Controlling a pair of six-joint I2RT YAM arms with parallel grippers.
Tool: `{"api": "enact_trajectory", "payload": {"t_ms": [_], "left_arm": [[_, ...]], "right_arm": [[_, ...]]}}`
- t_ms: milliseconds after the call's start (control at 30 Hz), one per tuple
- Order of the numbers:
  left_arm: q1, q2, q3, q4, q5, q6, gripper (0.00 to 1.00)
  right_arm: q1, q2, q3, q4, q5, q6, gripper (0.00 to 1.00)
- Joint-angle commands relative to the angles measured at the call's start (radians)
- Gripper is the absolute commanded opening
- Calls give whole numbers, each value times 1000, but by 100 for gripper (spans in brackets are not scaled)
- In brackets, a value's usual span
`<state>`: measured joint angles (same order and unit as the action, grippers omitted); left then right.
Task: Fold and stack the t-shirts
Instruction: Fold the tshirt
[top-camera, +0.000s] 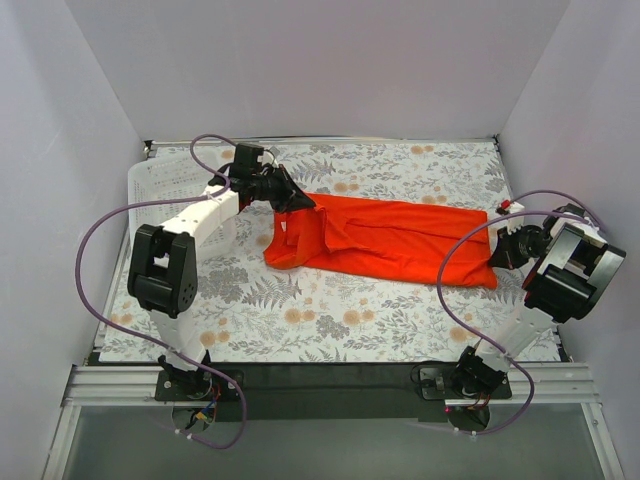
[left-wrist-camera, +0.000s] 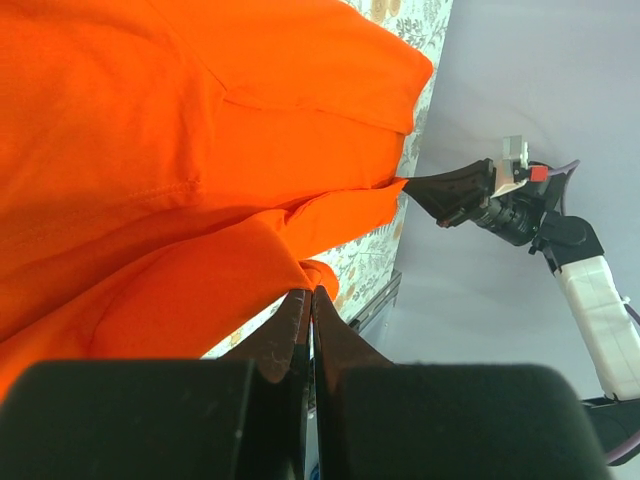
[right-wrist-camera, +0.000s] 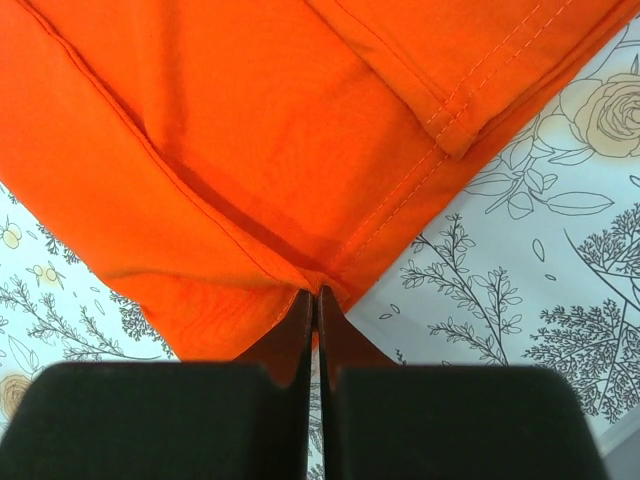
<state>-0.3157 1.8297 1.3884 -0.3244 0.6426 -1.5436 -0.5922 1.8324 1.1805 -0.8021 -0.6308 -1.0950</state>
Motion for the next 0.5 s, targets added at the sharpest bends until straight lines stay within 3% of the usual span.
{"api": "enact_trajectory", "payload": {"t_ms": [0,467], "left_arm": [[9,3,40,-19,2,19,0],[9,-1,66,-65,-20,42,0]], "right_arm": [[12,-10,34,24,-7,20,1],[25,-45,19,80,11,47,1]]}}
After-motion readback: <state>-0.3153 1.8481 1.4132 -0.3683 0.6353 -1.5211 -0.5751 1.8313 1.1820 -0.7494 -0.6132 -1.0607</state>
